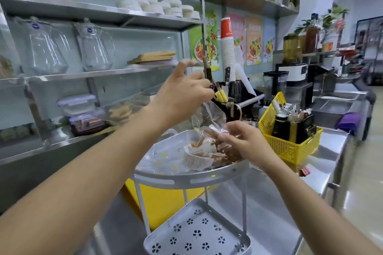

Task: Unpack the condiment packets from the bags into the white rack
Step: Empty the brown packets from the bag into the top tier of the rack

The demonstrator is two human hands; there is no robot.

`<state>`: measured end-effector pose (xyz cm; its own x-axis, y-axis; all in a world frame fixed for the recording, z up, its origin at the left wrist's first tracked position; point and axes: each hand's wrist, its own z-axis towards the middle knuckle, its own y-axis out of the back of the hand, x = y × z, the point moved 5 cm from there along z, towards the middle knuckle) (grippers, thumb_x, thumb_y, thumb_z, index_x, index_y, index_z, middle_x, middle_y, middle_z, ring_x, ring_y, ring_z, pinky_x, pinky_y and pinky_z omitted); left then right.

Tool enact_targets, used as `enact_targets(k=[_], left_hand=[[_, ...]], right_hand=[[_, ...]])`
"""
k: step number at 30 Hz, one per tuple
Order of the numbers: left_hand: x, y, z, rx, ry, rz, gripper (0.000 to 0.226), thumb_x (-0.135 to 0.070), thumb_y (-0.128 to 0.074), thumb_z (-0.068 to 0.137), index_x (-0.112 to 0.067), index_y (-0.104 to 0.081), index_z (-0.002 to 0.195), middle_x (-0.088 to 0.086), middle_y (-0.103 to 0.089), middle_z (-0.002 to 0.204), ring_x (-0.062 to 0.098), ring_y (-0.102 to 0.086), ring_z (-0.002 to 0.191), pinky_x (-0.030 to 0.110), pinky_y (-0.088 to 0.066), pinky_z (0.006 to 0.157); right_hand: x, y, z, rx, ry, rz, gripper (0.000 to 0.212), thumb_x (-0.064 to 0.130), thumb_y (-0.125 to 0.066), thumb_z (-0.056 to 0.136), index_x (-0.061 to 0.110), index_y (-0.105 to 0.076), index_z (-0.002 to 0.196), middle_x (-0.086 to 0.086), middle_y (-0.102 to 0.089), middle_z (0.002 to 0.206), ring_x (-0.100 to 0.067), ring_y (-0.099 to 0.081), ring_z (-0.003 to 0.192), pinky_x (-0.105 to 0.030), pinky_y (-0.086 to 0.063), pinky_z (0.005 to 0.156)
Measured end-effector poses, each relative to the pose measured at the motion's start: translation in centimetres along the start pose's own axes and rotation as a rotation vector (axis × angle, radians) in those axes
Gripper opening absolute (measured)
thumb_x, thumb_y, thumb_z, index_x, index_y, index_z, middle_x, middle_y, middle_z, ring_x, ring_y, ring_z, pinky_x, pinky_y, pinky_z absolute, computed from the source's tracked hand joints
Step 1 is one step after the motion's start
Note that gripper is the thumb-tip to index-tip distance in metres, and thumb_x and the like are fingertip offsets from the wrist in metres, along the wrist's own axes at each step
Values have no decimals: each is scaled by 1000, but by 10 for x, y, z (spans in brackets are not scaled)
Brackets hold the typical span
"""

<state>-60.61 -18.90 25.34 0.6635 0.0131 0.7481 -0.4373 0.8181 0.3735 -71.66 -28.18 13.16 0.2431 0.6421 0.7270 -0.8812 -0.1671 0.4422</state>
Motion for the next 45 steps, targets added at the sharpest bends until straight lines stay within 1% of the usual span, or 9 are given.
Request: enact_targets(k=[4, 9, 15, 19, 23, 29, 35, 41, 45], left_hand=[[11, -2, -7, 10, 91, -135, 20, -7, -75, 67, -22, -64, 59, -10, -65, 60, 18, -63, 65, 35, -22, 90], [36, -2, -19, -30, 295, -271, 13, -14, -64, 80, -21, -70, 71, -4, -71, 73, 22, -64, 77, 32, -17, 90], [53, 0, -32, -109, 497, -396, 16, -22, -56, 88, -20, -72, 85, -2, -73, 90, 22, -61, 93, 41, -23, 97], [60, 0, -40, -114, 532, -401, 16, -26, -57, 89, -21, -71, 89, -3, -73, 94, 21, -60, 95, 38, -23, 95], [67, -1, -46, -109, 606, -477, 15, -26, -57, 89, -21, -71, 89, -4, -73, 96, 21, -60, 96, 36, -25, 91], [72, -12, -50, -96, 714, -597, 13, -25, -61, 85, -18, -72, 88, 2, -73, 94, 26, -61, 96, 40, -37, 93], [89, -13, -52, -174, 833, -801, 12, -25, -65, 79, -17, -73, 84, 6, -73, 86, 27, -66, 87, 43, -52, 82], [102, -14, -56, -262, 909, -912, 8, -21, -65, 83, -13, -67, 84, 5, -64, 94, 13, -55, 89, 28, -43, 84], [95, -27, -75, -326, 969, -1302, 18, -16, -62, 87, -23, -52, 73, 5, -58, 94, 15, -56, 93, 36, -40, 94]], right_hand=[[-7, 1, -9, 30, -14, -69, 25, 22, -71, 76, 17, -67, 100, -4, -68, 92, -20, -62, 90, -41, -53, 84], [-14, 7, -19, -37, -32, -137, 7, 13, -67, 80, 11, -73, 82, -4, -69, 78, -19, -60, 78, -14, -44, 67], [-13, -3, -20, 46, -47, -229, 10, 23, -67, 80, 18, -75, 77, -6, -70, 75, -20, -59, 80, -42, -40, 86], [-12, 2, -22, -81, -45, -35, 13, 13, -68, 80, 19, -70, 69, -2, -61, 61, -2, -49, 57, -20, -38, 61], [-1, 26, -11, -233, -38, -29, 8, 7, -66, 80, 8, -72, 75, 7, -56, 58, -6, -47, 56, -26, -37, 60], [26, 69, 9, -326, 35, -132, 12, 6, -59, 85, 1, -70, 84, 1, -58, 61, -1, -47, 38, -8, -32, 36], [64, 100, 28, -386, 136, -196, 16, 17, -63, 84, 4, -71, 87, -5, -61, 65, -6, -45, 52, -9, -33, 44], [109, 116, 46, -478, 239, -259, 17, 15, -61, 85, 0, -70, 88, -8, -62, 78, -1, -46, 60, -16, -37, 57], [109, 110, 47, -493, 244, -162, 19, 18, -60, 86, 1, -67, 87, -10, -61, 79, -14, -52, 67, -27, -44, 67]])
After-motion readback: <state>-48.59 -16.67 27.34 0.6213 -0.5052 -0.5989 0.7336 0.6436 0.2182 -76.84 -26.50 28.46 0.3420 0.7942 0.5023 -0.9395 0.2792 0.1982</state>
